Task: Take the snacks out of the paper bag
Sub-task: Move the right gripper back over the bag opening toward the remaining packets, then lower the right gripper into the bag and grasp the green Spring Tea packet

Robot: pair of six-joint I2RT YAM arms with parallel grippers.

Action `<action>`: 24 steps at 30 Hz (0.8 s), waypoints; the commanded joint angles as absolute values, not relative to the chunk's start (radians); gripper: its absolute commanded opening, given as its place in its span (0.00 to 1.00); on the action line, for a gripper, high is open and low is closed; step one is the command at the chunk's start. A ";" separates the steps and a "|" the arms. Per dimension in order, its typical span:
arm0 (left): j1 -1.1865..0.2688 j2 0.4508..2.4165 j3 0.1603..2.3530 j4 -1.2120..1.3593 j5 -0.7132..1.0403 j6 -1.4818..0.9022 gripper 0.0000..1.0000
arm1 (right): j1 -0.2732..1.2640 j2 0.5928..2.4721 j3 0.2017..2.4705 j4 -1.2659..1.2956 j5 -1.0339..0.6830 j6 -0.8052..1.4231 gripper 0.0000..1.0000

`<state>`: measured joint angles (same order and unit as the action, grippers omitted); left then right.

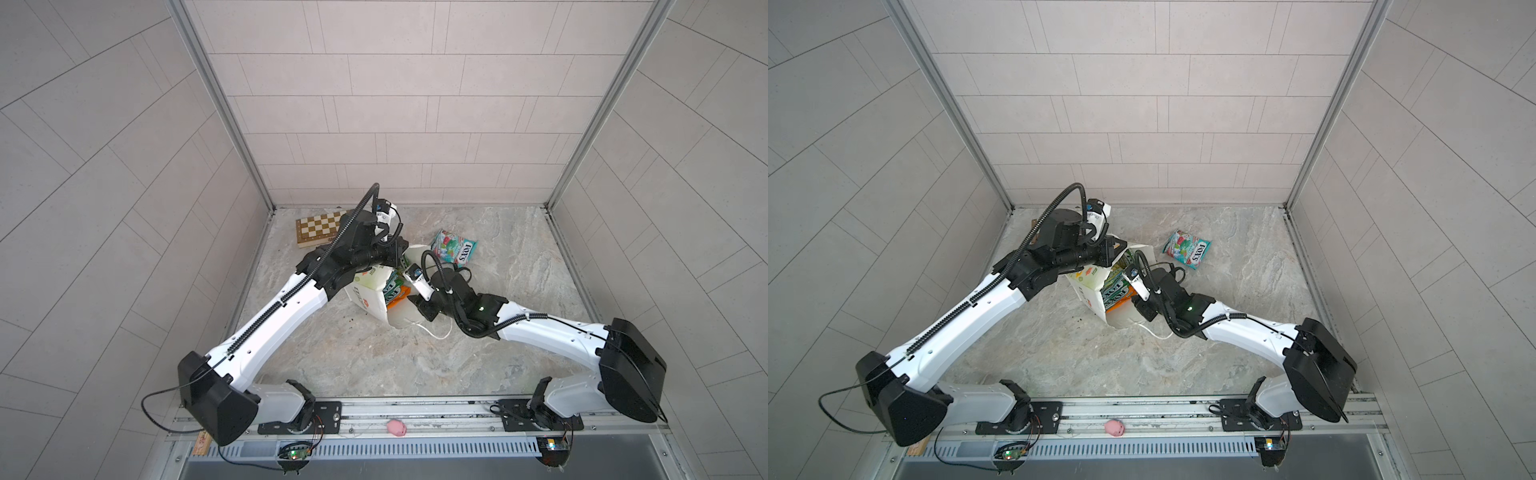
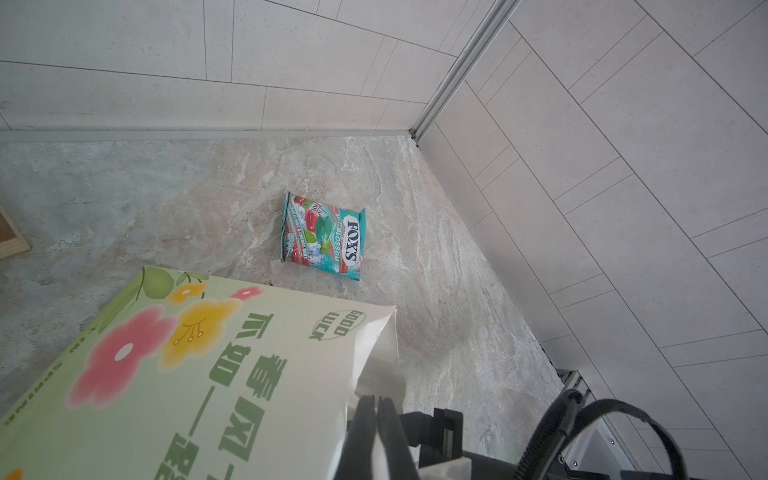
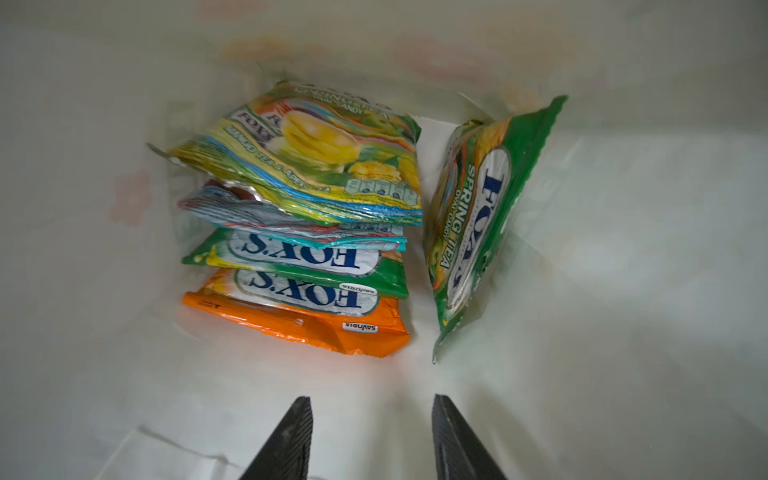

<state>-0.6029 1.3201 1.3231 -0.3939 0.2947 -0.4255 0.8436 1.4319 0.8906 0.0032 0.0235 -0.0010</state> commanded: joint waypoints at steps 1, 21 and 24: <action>-0.610 1.293 1.320 -0.379 0.296 -0.410 0.00 | 0.848 1.473 0.925 0.045 0.127 -0.010 0.48; -0.611 1.290 1.327 -0.386 0.306 -0.408 0.00 | 0.849 1.686 1.022 0.168 0.406 0.058 0.45; -0.611 1.291 1.329 -0.388 0.310 -0.408 0.00 | 0.849 1.705 1.039 0.175 0.398 0.061 0.46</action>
